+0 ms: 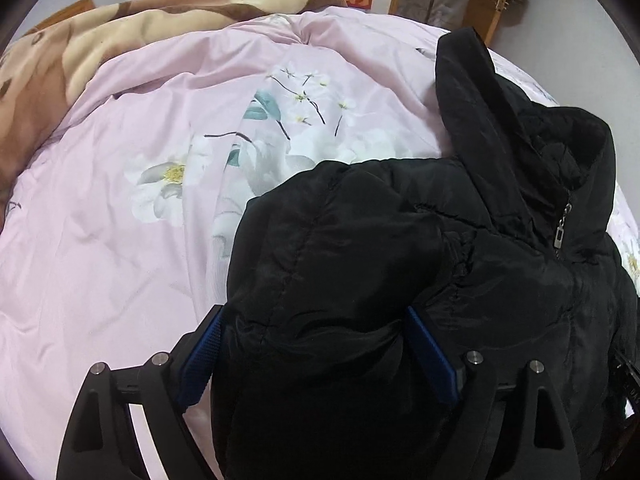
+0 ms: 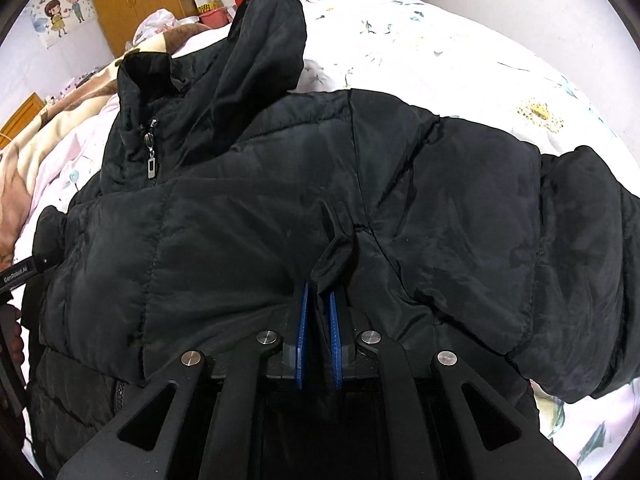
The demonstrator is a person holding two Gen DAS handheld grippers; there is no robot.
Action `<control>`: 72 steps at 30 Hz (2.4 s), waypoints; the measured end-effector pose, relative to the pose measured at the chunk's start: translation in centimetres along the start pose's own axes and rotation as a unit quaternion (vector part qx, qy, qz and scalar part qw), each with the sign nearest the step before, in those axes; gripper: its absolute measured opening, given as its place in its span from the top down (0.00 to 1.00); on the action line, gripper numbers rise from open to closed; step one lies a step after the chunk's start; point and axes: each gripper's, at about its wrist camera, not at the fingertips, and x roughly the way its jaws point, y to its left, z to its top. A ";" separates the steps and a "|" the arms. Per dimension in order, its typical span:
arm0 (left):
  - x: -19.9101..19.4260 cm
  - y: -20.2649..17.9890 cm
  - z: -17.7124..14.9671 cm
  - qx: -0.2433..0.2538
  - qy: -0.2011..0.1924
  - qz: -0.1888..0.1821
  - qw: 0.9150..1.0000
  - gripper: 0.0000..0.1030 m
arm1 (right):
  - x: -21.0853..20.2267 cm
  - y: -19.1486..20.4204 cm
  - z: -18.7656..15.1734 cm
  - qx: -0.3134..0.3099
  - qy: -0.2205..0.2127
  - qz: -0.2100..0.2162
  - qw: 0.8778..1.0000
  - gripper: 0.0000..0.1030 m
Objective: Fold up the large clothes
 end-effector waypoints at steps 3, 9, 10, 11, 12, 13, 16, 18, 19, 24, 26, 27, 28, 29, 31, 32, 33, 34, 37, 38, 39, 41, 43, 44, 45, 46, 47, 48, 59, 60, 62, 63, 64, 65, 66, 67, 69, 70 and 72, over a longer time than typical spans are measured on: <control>-0.5 -0.2 0.1 0.009 -0.002 0.004 1.000 0.14 | -0.4 -0.1 0.2 -0.001 0.001 -0.003 1.000 0.88; -4.7 0.7 0.2 -0.013 -0.038 0.013 0.999 0.16 | -6.0 0.8 -0.2 -0.032 -0.092 -0.052 0.994 0.82; -6.0 0.7 -0.2 -0.010 -0.054 0.011 0.998 0.16 | -6.6 1.3 -0.3 -0.042 -0.100 -0.044 0.993 0.80; -6.7 0.5 -0.5 -0.008 -0.062 0.007 0.998 0.16 | -6.9 2.0 -0.5 -0.052 -0.102 -0.021 0.993 0.78; -7.3 0.3 -0.8 -0.005 -0.064 0.003 0.998 0.16 | -6.8 2.6 -0.7 -0.057 -0.096 0.001 0.994 0.76; -7.8 0.0 -1.4 -0.001 -0.059 -0.004 0.998 0.16 | -6.4 3.2 -0.9 -0.063 -0.084 0.011 0.994 0.76; -7.9 -0.5 -2.7 0.010 -0.047 -0.009 0.999 0.16 | -3.5 4.7 -1.3 -0.101 -0.029 0.006 0.994 0.76; -7.8 -0.6 -3.5 0.011 -0.032 -0.004 0.999 0.16 | -2.2 4.3 -2.0 -0.109 -0.002 -0.026 0.994 0.76; -8.0 -0.6 -3.9 0.010 -0.029 -0.007 0.999 0.16 | -2.1 4.1 -1.9 -0.102 -0.003 -0.026 0.994 0.76; -11.4 -1.3 -5.1 0.021 -0.068 -0.002 0.997 0.16 | -5.4 0.4 -1.8 -0.036 -0.031 -0.048 0.998 0.76; -13.4 -2.1 -5.6 0.023 -0.091 -0.005 0.996 0.16 | -7.6 -1.4 -1.9 -0.008 -0.056 -0.024 0.998 0.76; -14.2 -2.5 -5.7 0.027 -0.098 -0.007 0.995 0.16 | -8.3 -1.9 -2.0 0.000 -0.062 -0.022 0.998 0.76; -15.2 -3.3 -5.9 0.032 -0.108 -0.019 0.993 0.16 | -9.3 -2.9 -2.2 0.013 -0.070 -0.024 0.997 0.76; -15.8 -3.9 -6.1 0.034 -0.110 -0.027 0.993 0.16 | -10.3 -4.0 -2.4 0.027 -0.081 -0.028 0.996 0.75; -16.8 -5.4 -6.4 0.044 -0.113 -0.048 0.991 0.16 | -11.9 -6.4 -2.9 0.056 -0.094 -0.026 0.994 0.68; -17.4 -6.7 -6.6 0.052 -0.117 -0.062 0.990 0.16 | -12.8 -8.0 -3.4 0.077 -0.099 -0.023 0.992 0.63; -17.7 -7.7 -6.8 0.056 -0.119 -0.072 0.989 0.16 | -13.4 -9.3 -3.7 0.092 -0.104 -0.020 0.990 0.52; -17.9 -8.7 -7.0 0.058 -0.119 -0.084 0.988 0.16 | -14.2 -10.8 -4.3 0.110 -0.111 -0.025 0.987 0.45; -18.2 -11.5 -7.7 0.071 -0.126 -0.099 0.985 0.16 | -16.2 -15.0 -5.8 0.131 -0.130 -0.057 0.981 0.43; -18.0 -12.7 -7.9 0.079 -0.124 -0.106 0.983 0.16 | -16.9 -16.5 -6.4 0.143 -0.133 -0.057 0.979 0.43; -17.7 -13.6 -8.2 0.085 -0.121 -0.112 0.983 0.16 | -17.3 -18.1 -7.1 0.161 -0.135 -0.057 0.976 0.40; -17.0 -15.8 -8.7 0.098 -0.113 -0.134 0.980 0.16 | -17.9 -21.1 -8.1 0.190 -0.139 -0.078 0.969 0.38; -16.3 -17.9 -9.1 0.110 -0.101 -0.142 0.979 0.16 | -18.1 -23.8 -8.8 0.215 -0.142 -0.075 0.963 0.38; -16.1 -18.7 -9.2 0.115 -0.097 -0.143 0.978 0.16 | -17.9 -25.0 -9.2 0.232 -0.139 -0.076 0.960 0.38; -15.9 -19.8 -9.2 0.120 -0.094 -0.149 0.977 0.16 | -17.5 -26.6 -9.7 0.256 -0.132 -0.077 0.955 0.38; -15.9 -20.5 -9.4 0.123 -0.093 -0.154 0.976 0.16 | -17.1 -27.5 -10.0 0.272 -0.126 -0.079 0.951 0.36; -15.9 -21.4 -9.5 0.130 -0.093 -0.162 0.974 0.16 | -16.8 -28.4 -10.4 0.288 -0.122 -0.082 0.946 0.35; -15.9 -22.1 -9.5 0.135 -0.095 -0.166 0.972 0.16 | -16.6 -29.5 -10.8 0.302 -0.120 -0.082 0.942 0.34; -13.4 -28.2 -9.6 0.165 -0.070 -0.180 0.967 0.16 | -14.9 -34.0 -10.7 0.374 -0.144 -0.051 0.915 0.24; -13.1 -28.3 -9.7 0.166 -0.067 -0.182 0.967 0.16 | -14.7 -34.3 -10.6 0.380 -0.146 -0.045 0.912 0.24; -12.6 -28.5 -10.1 0.168 -0.058 -0.184 0.967 0.16 | -14.3 -34.5 -10.3 0.384 -0.146 -0.044 0.911 0.24; -12.4 -28.6 -10.2 0.169 -0.055 -0.187 0.966 0.16 | -14.2 -34.5 -10.2 0.384 -0.146 -0.045 0.911 0.24; -12.3 -28.5 -10.3 0.170 -0.052 -0.188 0.966 0.16 | -14.0 -34.5 -10.0 0.386 -0.144 -0.044 0.910 0.24; -12.0 -28.5 -10.4 0.170 -0.048 -0.187 0.966 0.16 | -14.0 -34.6 -9.9 0.391 -0.144 -0.044 0.908 0.24; -11.7 -28.4 -10.3 0.169 -0.045 -0.189 0.966 0.16 | -14.1 -34.7 -9.8 0.398 -0.147 -0.043 0.905 0.24; -11.5 -28.3 -10.3 0.166 -0.043 -0.188 0.967 0.16 | -14.1 -34.9 -9.7 0.401 -0.147 -0.043 0.903 0.24; -11.3 -28.0 -10.2 0.165 -0.041 -0.185 0.968 0.16 | -14.0 -34.8 -9.2 0.395 -0.143 -0.045 0.906 0.24; -11.3 -27.9 -10.2 0.164 -0.041 -0.185 0.968 0.16 | -13.9 -34.7 -8.9 0.385 -0.137 -0.049 0.911 0.28; -11.2 -27.6 -10.0 0.161 -0.040 -0.185 0.969 0.16 | -14.4 -34.2 -8.6 0.365 -0.144 -0.073 0.917 0.47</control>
